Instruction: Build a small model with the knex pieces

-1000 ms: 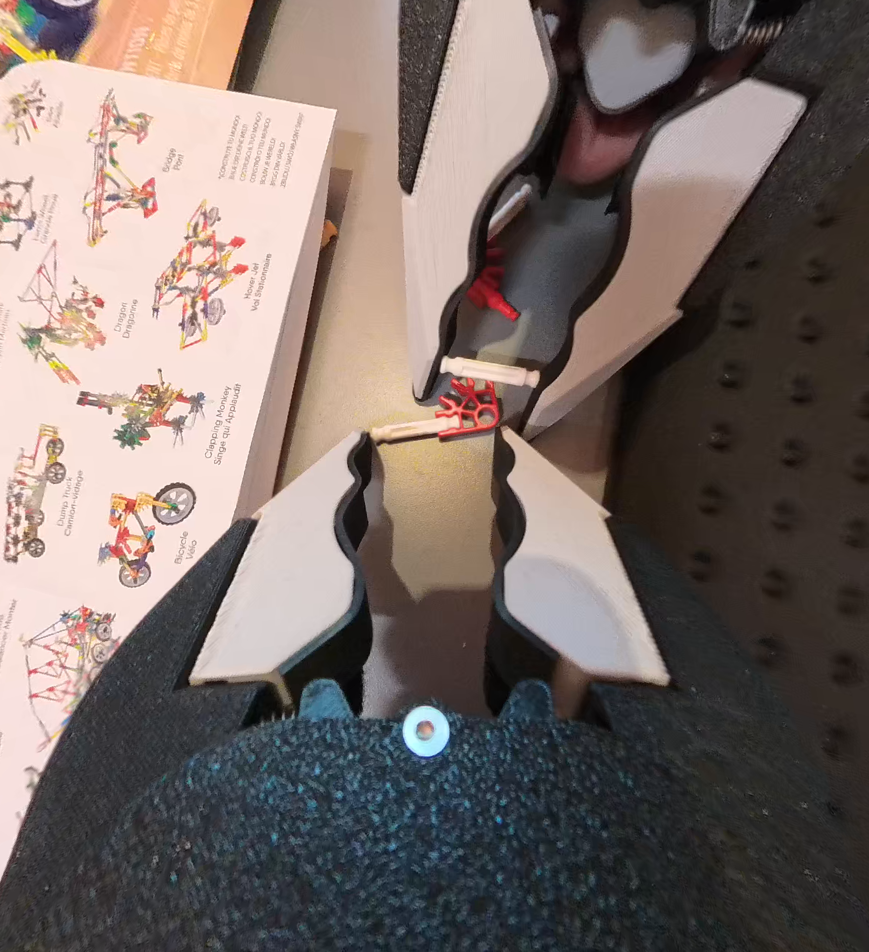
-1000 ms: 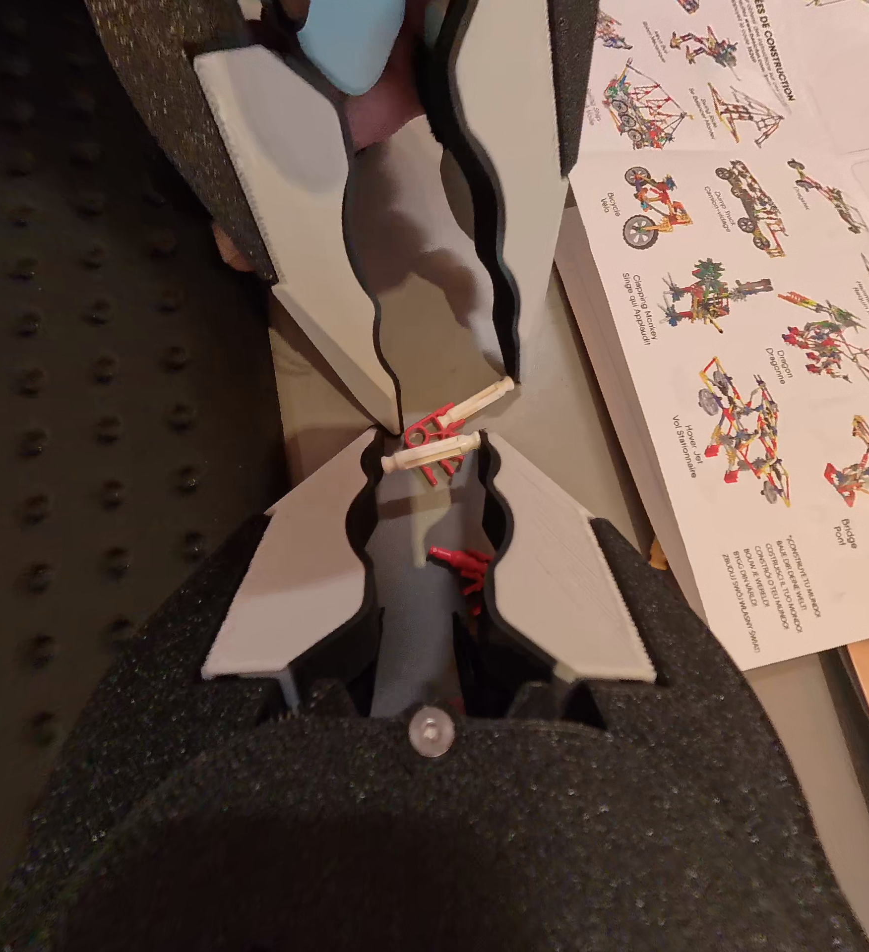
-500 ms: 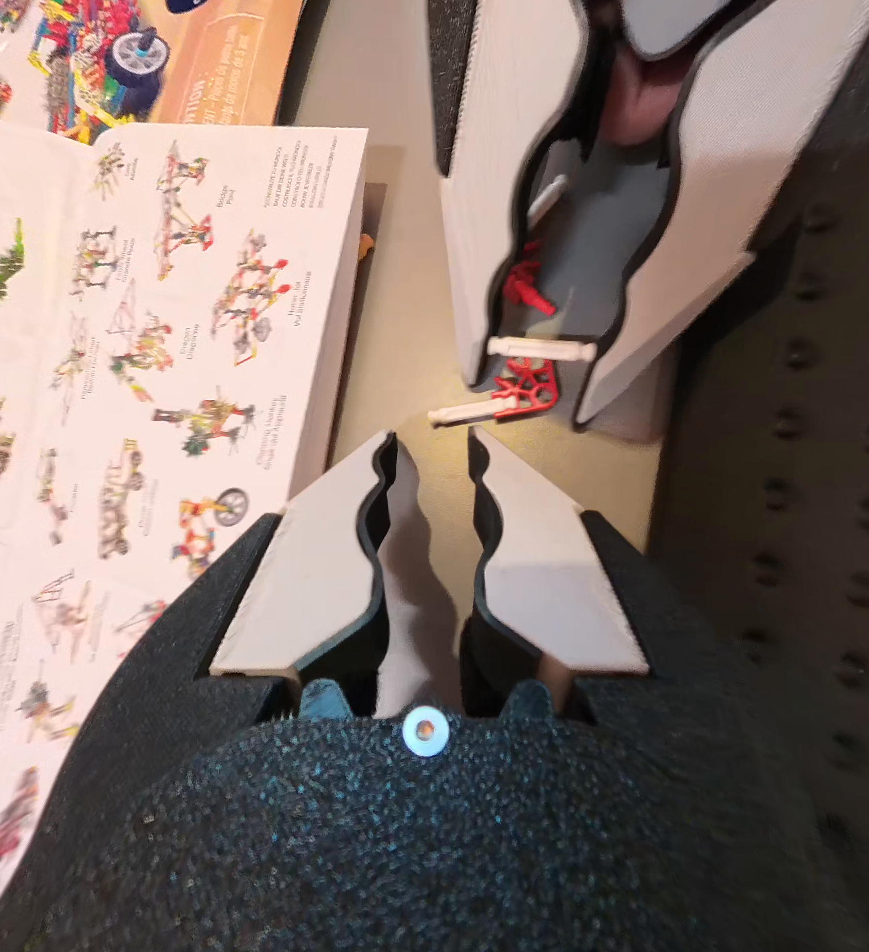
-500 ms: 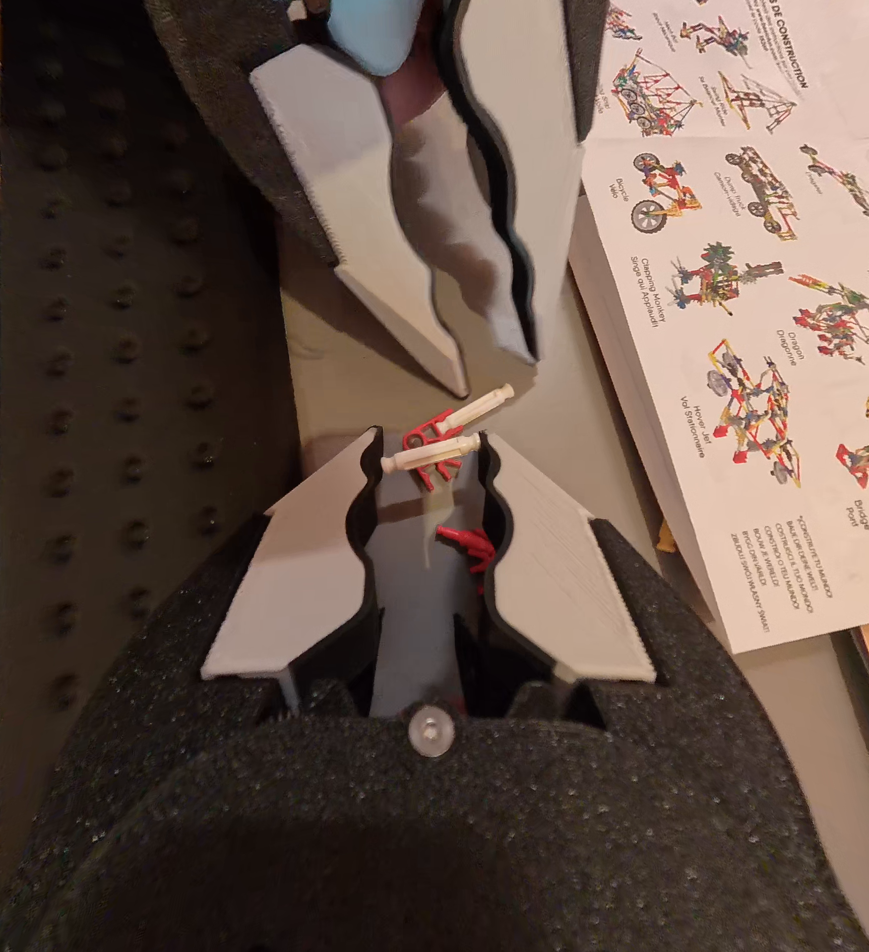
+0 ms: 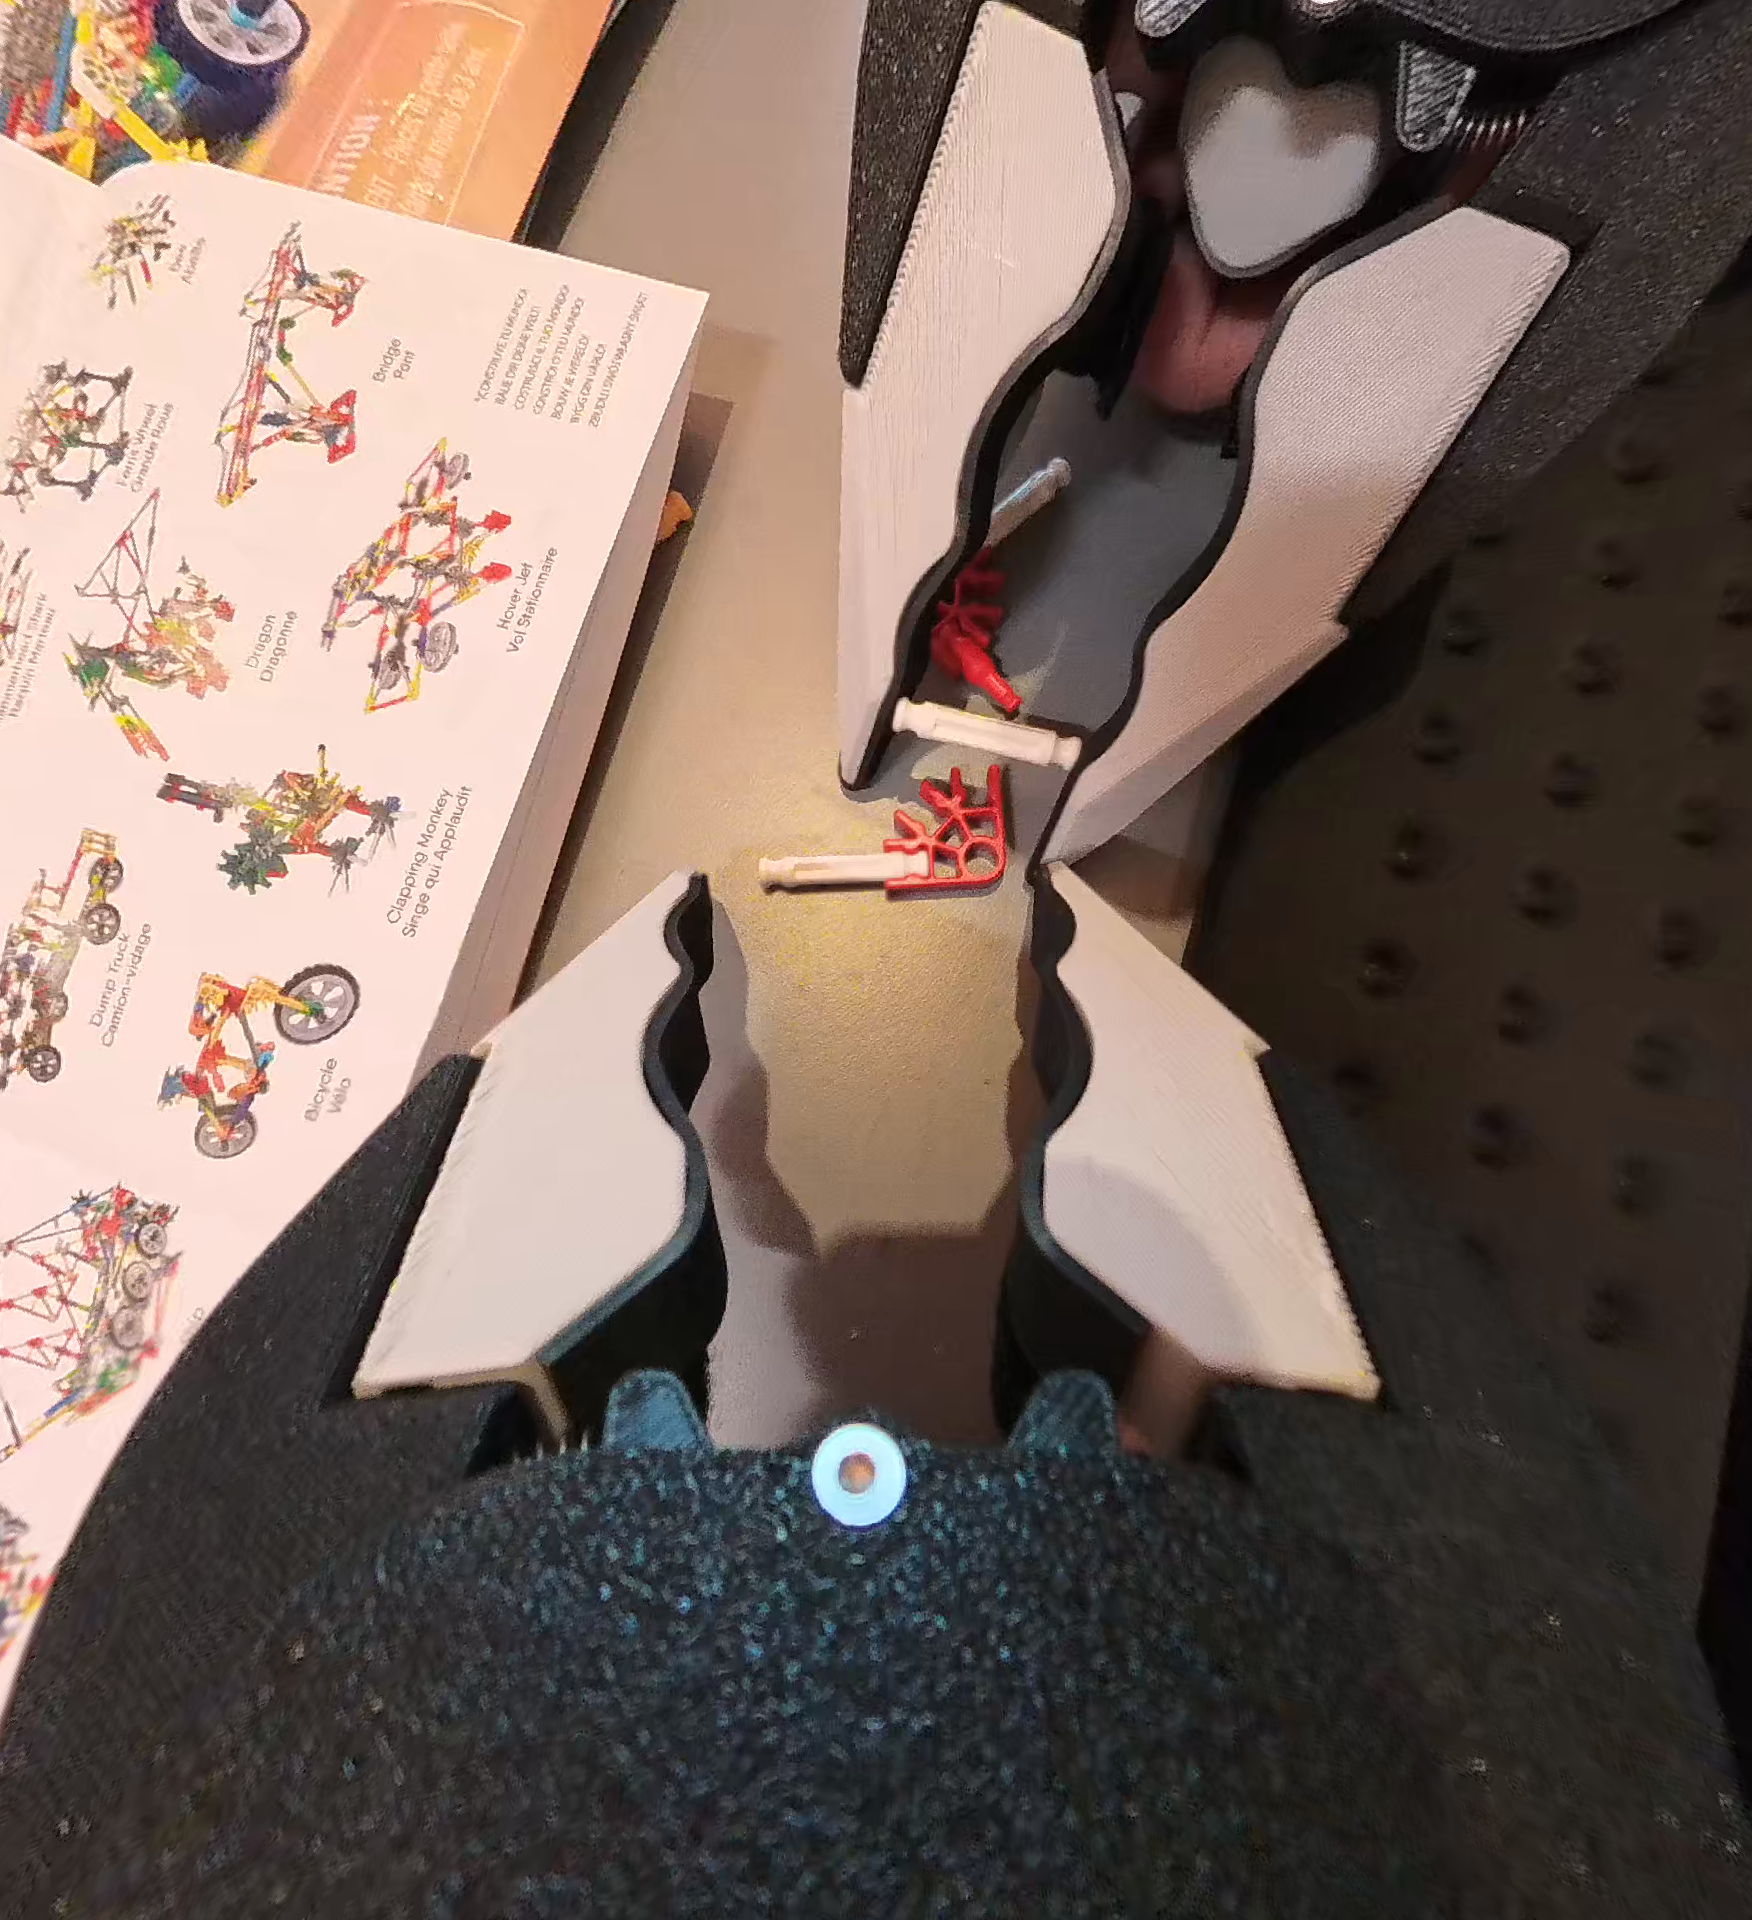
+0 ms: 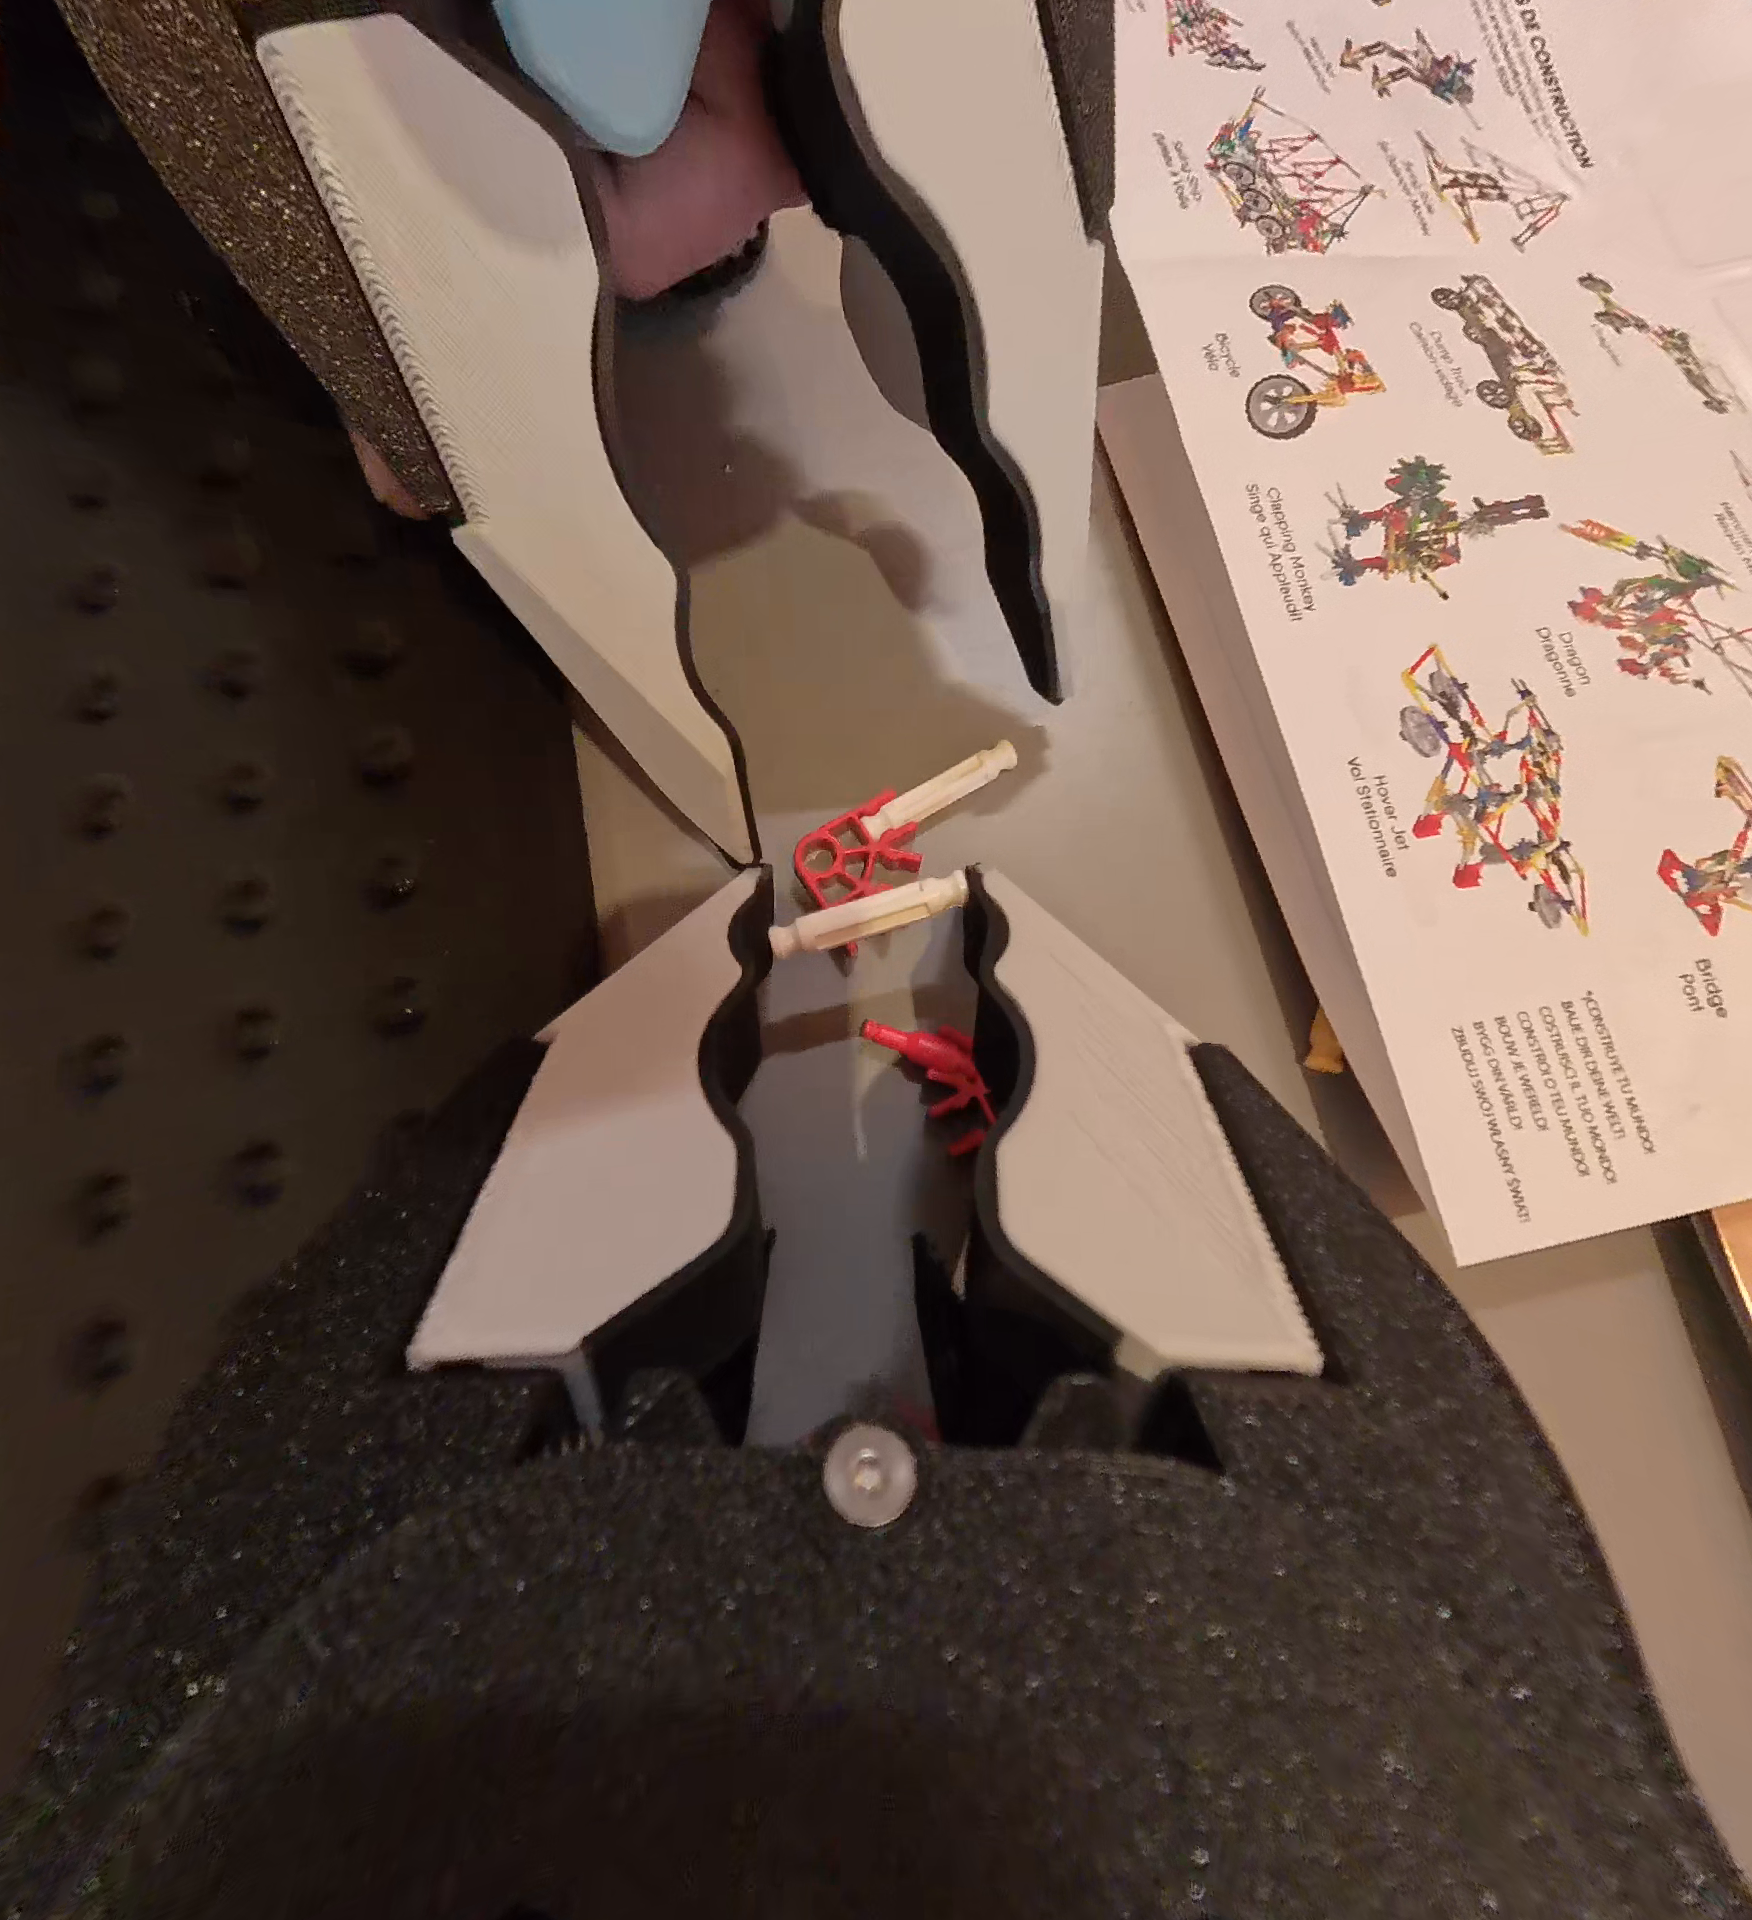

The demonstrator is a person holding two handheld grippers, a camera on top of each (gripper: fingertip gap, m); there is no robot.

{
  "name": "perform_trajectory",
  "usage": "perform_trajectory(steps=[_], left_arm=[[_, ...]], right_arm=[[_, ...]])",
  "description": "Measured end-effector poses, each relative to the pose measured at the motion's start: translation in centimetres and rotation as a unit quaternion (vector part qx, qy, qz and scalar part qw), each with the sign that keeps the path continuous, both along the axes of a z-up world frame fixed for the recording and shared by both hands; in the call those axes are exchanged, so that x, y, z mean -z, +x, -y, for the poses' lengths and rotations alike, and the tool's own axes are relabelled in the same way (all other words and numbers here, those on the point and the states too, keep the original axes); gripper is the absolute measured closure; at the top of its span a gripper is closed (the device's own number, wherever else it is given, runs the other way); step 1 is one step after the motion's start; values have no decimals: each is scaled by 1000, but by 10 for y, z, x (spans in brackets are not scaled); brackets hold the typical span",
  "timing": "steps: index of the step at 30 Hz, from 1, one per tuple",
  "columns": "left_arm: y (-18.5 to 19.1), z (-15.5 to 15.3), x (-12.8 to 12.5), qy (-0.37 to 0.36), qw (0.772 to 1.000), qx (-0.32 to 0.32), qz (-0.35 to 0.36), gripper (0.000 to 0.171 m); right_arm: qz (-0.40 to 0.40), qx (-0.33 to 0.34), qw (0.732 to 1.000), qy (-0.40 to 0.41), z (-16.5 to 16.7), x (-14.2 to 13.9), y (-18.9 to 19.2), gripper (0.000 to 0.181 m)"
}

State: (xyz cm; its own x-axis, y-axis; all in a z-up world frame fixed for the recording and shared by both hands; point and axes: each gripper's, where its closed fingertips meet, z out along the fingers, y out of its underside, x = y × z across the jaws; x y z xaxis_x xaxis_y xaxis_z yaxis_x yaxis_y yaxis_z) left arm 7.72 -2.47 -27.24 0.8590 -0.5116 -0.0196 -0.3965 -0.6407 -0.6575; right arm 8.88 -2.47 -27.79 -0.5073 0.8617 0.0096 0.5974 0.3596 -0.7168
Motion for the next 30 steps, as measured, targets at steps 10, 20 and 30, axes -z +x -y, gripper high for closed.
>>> perform_trajectory(steps=[10,20,30], left_arm=[[6,1,3,12,1000,2,3,119],[10,-2,4,20,999,26,-27,126],[11,-4,-8,126,970,92,-184,126]], right_arm=[[5,-1,1000,-17,-3,-1,5,145],[-1,-2,999,-46,-5,-7,9,145],[-12,28,996,-86,-12,-16,4,145]])
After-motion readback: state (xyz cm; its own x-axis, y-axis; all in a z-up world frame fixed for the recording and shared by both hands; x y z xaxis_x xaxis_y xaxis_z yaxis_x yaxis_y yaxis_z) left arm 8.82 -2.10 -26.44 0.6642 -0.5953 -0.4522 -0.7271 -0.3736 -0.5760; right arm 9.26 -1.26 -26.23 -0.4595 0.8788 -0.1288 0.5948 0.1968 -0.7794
